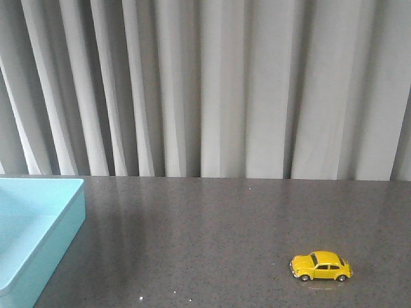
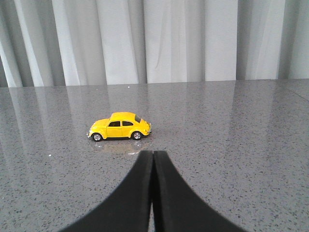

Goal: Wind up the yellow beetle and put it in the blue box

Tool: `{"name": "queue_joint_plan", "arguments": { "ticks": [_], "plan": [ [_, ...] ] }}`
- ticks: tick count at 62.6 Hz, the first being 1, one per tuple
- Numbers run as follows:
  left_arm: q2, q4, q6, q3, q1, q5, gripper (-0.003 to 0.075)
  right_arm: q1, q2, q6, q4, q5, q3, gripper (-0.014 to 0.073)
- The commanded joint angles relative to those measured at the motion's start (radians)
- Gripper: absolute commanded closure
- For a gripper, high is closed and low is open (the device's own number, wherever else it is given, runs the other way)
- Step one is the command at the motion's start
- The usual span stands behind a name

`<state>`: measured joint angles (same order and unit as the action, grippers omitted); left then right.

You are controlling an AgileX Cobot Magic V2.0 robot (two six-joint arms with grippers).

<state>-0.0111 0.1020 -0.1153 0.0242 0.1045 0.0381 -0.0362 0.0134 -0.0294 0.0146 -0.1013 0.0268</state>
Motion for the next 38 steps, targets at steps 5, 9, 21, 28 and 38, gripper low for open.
{"name": "queue_joint_plan", "arguments": {
  "ticks": [5, 9, 21, 28, 38],
  "plan": [
    [-0.015, -0.002, -0.002, -0.007, -0.003, -0.075, 0.0725, -0.005, 0.009, 0.006, -0.007, 0.079, 0.004, 0.0601],
    [-0.015, -0.002, -0.002, -0.007, -0.003, -0.075, 0.0725, -0.005, 0.009, 0.006, -0.007, 0.079, 0.004, 0.0601],
    [-0.015, -0.003, -0.002, -0.032, -0.003, -0.091, 0.0725, -0.005, 0.008, -0.003, 0.014, 0.133, -0.002, 0.0601],
    [-0.012, -0.003, -0.005, -0.113, -0.003, -0.105, 0.0725, -0.005, 0.0, -0.003, 0.069, 0.119, -0.074, 0.0601],
    [0.076, -0.003, -0.004, -0.307, -0.003, -0.038, 0.0725, -0.005, -0.086, 0.012, 0.069, 0.031, -0.267, 0.0601]
  ]
}}
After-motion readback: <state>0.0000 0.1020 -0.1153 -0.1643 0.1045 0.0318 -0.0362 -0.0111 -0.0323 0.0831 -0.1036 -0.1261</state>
